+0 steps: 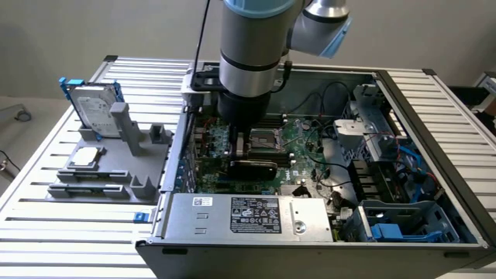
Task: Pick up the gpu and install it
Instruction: 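Insert the gpu into the slot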
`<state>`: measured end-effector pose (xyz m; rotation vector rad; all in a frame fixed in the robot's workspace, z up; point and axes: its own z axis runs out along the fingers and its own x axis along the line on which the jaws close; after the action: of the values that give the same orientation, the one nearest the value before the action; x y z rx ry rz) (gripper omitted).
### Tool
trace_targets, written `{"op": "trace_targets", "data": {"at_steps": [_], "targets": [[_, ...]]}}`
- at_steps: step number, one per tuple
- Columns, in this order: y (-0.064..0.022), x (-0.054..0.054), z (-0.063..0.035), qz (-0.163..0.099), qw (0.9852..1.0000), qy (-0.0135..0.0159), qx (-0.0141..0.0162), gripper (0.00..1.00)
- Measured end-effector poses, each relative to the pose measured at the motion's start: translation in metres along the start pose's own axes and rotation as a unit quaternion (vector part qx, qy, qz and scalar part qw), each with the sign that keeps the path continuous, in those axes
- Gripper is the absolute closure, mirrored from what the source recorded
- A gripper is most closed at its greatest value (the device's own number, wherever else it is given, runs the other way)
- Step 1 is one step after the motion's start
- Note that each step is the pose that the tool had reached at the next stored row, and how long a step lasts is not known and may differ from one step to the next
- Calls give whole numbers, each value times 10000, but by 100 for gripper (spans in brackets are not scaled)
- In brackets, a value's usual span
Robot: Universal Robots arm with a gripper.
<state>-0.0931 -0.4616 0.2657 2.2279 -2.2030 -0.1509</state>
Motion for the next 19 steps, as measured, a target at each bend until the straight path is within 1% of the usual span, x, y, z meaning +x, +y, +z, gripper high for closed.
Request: {"op": "trace_targets", "data": {"at_steps": [3, 5, 7, 11, 14, 16, 19], "targets": [[1, -1, 0, 4, 10000, -4, 2, 89], [2, -4, -18, 4, 10000, -13, 7, 89], [6, -6, -68, 5, 10000, -4, 2, 89], [13, -12, -174, 4, 10000, -3, 2, 89], [23, -16, -229, 4, 10000, -4, 2, 89], [43, -17, -245, 4, 10000, -4, 3, 89], [102, -19, -258, 4, 10000, -3, 2, 89]]}}
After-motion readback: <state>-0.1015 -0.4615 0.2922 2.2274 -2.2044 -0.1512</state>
